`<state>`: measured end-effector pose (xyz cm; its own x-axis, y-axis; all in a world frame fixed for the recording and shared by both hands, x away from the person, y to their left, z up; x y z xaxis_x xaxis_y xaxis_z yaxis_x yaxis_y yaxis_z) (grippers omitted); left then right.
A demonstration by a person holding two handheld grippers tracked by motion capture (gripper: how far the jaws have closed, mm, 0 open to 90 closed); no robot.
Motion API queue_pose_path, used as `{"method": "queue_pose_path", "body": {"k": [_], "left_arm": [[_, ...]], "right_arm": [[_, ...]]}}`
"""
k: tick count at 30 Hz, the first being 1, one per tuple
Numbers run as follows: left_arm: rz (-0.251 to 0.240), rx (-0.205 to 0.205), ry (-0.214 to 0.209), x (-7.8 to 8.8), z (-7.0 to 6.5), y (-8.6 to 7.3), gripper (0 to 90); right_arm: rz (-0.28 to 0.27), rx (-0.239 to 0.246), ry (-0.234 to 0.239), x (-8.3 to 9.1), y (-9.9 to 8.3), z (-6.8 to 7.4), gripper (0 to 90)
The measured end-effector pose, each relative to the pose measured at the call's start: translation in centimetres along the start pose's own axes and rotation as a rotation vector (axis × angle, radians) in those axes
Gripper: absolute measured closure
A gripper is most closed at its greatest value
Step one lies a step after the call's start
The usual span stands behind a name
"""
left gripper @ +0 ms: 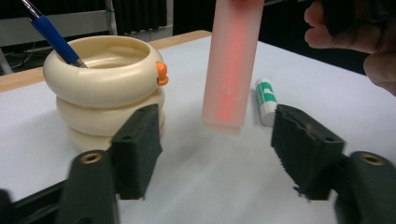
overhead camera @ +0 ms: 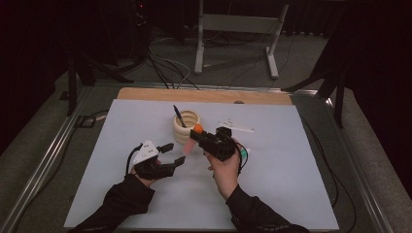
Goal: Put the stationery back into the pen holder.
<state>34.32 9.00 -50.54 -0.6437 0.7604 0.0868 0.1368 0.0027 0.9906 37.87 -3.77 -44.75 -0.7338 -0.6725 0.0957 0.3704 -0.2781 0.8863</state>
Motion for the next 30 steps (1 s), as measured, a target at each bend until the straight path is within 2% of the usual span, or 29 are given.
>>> {"method": "queue_pose_path", "body": {"k": [2,6,11,17,19,23,25,30], "left_arm": [[0.001,0.003,0.003,0.0,0.1,0.0,31.1],[0.004,0.015,-0.001,0.0,0.1,0.0,26.9],[0.013,0.026,-0.006,0.0,-0.1,-0.2,20.3],[0.026,0.041,-0.028,0.0,-0.2,-0.3,10.1],[0.029,0.048,-0.036,-0.1,-0.3,-0.4,3.3],[0.024,0.037,-0.032,0.0,-0.3,-0.3,1.1],[0.028,0.028,-0.021,0.0,-0.1,-0.4,0.2],[0.032,0.026,-0.021,0.0,-0.1,-0.6,0.2]], "right_arm": [[-0.008,0.059,0.002,0.0,0.4,0.2,72.2],[-0.028,0.130,0.017,0.0,1.2,0.5,72.1],[-0.038,0.159,0.019,0.0,2.0,0.6,72.1],[-0.058,0.222,0.029,-0.4,3.3,0.8,72.1],[-0.066,0.249,0.036,-0.6,3.9,0.9,72.1],[-0.079,0.280,0.033,-1.1,4.7,0.7,72.1],[-0.085,0.280,0.031,-1.3,5.1,0.6,72.1],[-0.087,0.312,0.007,-2.2,5.7,0.3,72.1]]}}
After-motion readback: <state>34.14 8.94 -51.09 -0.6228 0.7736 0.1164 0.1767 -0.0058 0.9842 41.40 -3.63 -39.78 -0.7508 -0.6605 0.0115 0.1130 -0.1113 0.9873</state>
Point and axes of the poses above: each handheld gripper's, and its own axes: x roughly backward along the jaws, y roughly out of its top, z roughly to its left, the point moved 8 cm from there along -x, roughly forward along the jaws, and after that the axes turned 15 degrees about -z, right-handed, at the moved point
